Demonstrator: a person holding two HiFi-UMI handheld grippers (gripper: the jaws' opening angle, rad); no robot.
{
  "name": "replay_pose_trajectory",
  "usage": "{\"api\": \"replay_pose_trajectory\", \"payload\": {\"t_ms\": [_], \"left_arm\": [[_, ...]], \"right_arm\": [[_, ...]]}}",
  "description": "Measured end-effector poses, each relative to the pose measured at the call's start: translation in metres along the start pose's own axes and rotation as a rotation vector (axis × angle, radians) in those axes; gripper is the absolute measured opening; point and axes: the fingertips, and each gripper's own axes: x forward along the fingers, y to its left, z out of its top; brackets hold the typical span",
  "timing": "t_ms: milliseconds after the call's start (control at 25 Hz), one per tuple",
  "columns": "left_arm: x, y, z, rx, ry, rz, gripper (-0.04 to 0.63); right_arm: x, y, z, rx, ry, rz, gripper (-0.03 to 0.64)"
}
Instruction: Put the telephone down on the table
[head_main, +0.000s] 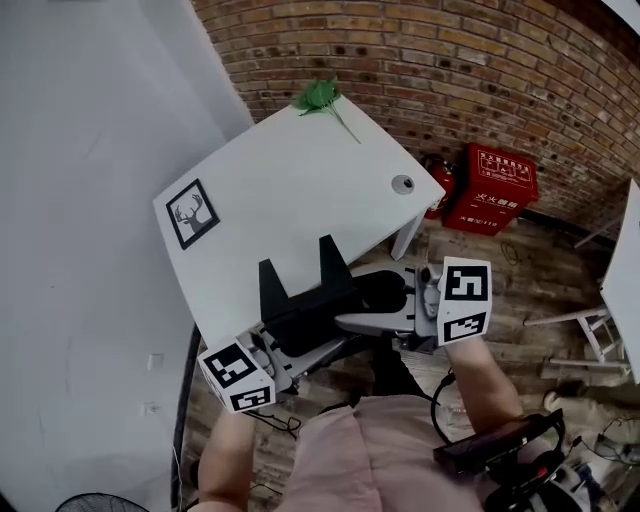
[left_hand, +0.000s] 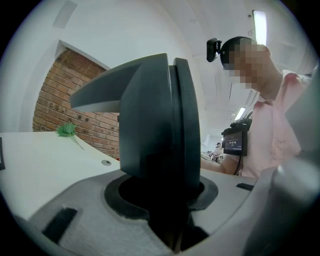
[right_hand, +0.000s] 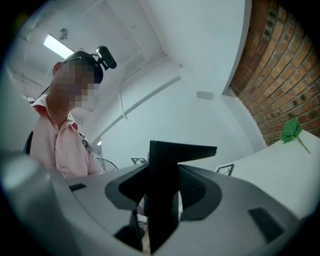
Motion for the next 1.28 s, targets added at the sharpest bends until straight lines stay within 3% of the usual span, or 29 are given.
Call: {"api": "replay_pose_trajectory", "payload": {"t_ms": [320, 560, 920, 1280], "left_arm": [[0.051, 0.070, 0.032, -0.030, -0.012, 0.055, 0.164], [0.073, 0.102, 0.056, -0.038, -0.032, 0.112, 0.164], [0.068, 0.137, 0.076, -0.011, -0.051, 0.185, 0.166], [0.038, 0.204, 0.087, -0.031, -0.070, 0.204, 0.166]], "right_arm": [[-0.021, -0.083, 0.034, 0.031, 0.022, 0.051, 0.178], [-0.028, -0.120, 0.058, 0.031, 0.040, 0.107, 0.178], [-0.010, -0.148, 0.078, 0.008, 0.051, 0.185, 0.178], [0.044, -0.203, 0.085, 0.023, 0.090, 0.200, 0.178]]}}
